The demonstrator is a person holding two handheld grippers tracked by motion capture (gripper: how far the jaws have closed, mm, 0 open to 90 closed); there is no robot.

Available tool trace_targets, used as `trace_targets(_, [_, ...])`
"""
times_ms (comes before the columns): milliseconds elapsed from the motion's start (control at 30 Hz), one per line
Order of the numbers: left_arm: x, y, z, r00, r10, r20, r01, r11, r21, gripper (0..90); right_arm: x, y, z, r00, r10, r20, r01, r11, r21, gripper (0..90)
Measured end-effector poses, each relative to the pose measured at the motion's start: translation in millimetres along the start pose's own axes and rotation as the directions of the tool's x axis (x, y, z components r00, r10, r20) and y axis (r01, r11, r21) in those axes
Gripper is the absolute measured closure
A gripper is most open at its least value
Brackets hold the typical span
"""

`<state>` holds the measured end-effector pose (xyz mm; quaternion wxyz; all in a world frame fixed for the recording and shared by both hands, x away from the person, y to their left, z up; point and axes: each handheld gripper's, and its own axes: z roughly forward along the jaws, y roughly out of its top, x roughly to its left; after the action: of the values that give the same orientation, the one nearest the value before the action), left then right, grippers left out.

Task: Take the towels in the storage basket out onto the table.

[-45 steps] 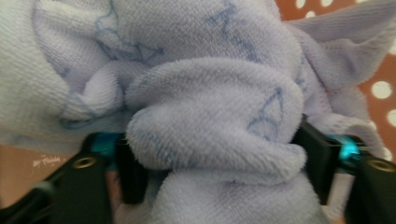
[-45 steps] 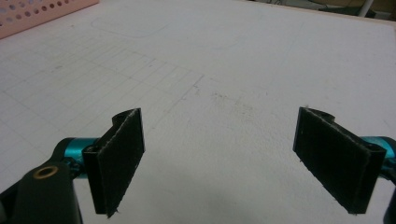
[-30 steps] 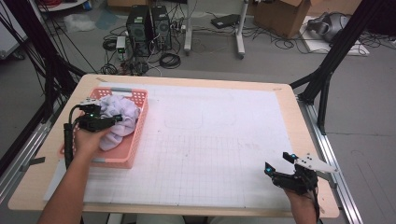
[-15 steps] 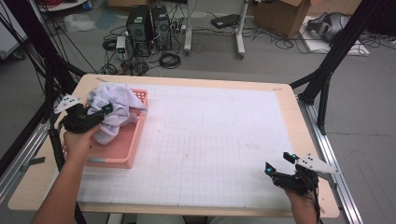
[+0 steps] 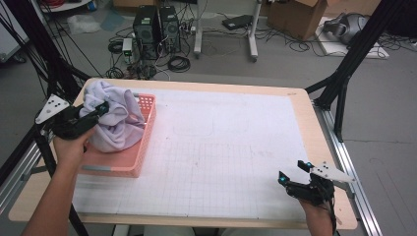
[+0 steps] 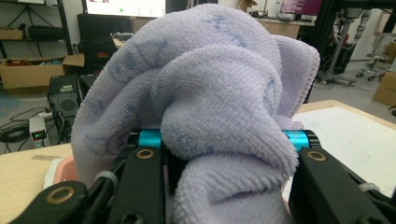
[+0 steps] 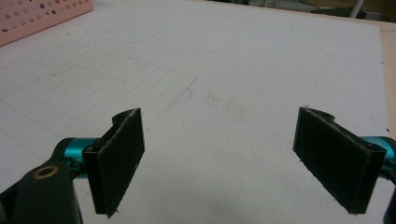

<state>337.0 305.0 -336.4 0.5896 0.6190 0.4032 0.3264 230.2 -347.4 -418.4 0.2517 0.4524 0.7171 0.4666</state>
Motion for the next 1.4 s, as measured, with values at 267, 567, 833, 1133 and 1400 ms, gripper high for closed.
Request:
trace_targets(267, [3.8,-20.0,19.5,0.9993,0.037,0.006,-0.037,0.9534,0.299,61.0,0.6,-0.3,1.2,1.0,-0.003,-0.002,0.003,1.0,0.005,15.2])
trace_targets(567, [2.0,-50.0,55.7,0.9982,-0.057,0.021,0.031,0.7799,0.625,18.9,-0.1,-0.6,1.9,1.0,-0.006,-0.003,0.006,1.0,0.008,15.2])
trace_targets(833, [-13.2,-79.8,79.7,0.9823,0.156,0.103,-0.176,0.5834,0.793,1.6,1.0,-0.6,2.9,1.0,-0.008,-0.005,0.008,1.0,0.013,15.2])
trace_targets(1133, [-4.0,-81.4,89.9,0.9793,0.198,0.044,-0.155,0.5951,0.788,6.8,0.4,-1.5,1.9,0.9998,-0.018,-0.006,0.019,1.0,0.019,15.2])
trace_targets(1400, [0.1,-74.8,86.1,0.9591,0.28,-0.039,-0.151,0.6236,0.767,47.7,-0.6,-1.7,0.4,0.9999,-0.014,-0.002,0.014,1.0,0.017,15.3])
